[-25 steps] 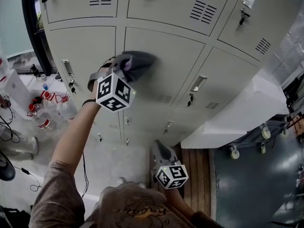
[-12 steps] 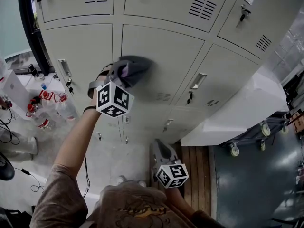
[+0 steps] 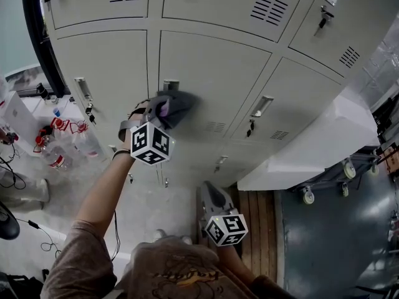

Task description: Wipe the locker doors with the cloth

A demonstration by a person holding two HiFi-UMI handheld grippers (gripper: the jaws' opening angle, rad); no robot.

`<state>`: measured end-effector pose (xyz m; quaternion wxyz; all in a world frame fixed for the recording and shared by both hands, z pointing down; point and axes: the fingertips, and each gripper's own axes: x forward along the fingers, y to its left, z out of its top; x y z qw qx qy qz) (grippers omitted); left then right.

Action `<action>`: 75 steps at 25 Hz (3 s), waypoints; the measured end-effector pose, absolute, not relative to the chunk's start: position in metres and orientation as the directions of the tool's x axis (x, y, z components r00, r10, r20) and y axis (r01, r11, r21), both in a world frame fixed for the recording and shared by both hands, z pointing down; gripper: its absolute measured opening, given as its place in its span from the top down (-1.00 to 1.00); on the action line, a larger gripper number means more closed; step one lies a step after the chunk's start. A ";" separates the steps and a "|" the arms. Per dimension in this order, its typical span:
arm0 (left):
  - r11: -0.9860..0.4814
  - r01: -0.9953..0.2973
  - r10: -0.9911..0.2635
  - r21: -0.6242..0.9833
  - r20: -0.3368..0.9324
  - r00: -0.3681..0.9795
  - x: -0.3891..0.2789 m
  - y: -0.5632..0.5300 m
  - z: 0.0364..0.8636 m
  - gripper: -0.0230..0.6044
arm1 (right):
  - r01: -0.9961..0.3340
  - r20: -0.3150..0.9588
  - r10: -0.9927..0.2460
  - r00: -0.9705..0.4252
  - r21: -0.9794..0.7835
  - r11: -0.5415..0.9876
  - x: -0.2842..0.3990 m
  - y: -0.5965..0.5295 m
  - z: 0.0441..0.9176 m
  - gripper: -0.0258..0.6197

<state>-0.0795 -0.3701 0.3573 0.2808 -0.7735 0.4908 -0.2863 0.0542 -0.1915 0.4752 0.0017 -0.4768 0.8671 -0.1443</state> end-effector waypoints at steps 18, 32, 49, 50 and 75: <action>-0.453 -0.601 -0.887 -0.658 0.263 0.380 -0.074 -0.370 0.438 0.80 | -0.838 0.153 -0.835 -0.528 -0.251 0.484 0.059 -0.201 0.481 0.92; -0.558 -0.572 -0.830 -0.601 0.397 0.392 -0.073 -0.370 0.519 0.80 | -0.856 0.190 -0.844 -0.501 -0.255 0.450 0.068 -0.204 0.492 0.92; -0.654 -0.515 -0.752 -0.554 0.548 0.366 -0.059 -0.349 0.555 0.80 | -0.855 0.192 -0.844 -0.501 -0.262 0.448 0.070 -0.198 0.494 0.92; -0.653 -0.513 -0.754 -0.558 0.545 0.367 -0.057 -0.347 0.551 0.80 | -0.855 0.190 -0.845 -0.501 -0.263 0.448 0.070 -0.198 0.493 0.92; -0.283 -0.544 -0.900 -0.790 0.023 0.435 -0.013 -0.332 0.200 0.80 | -0.832 0.127 -0.836 -0.534 -0.257 0.492 0.065 -0.172 0.475 0.92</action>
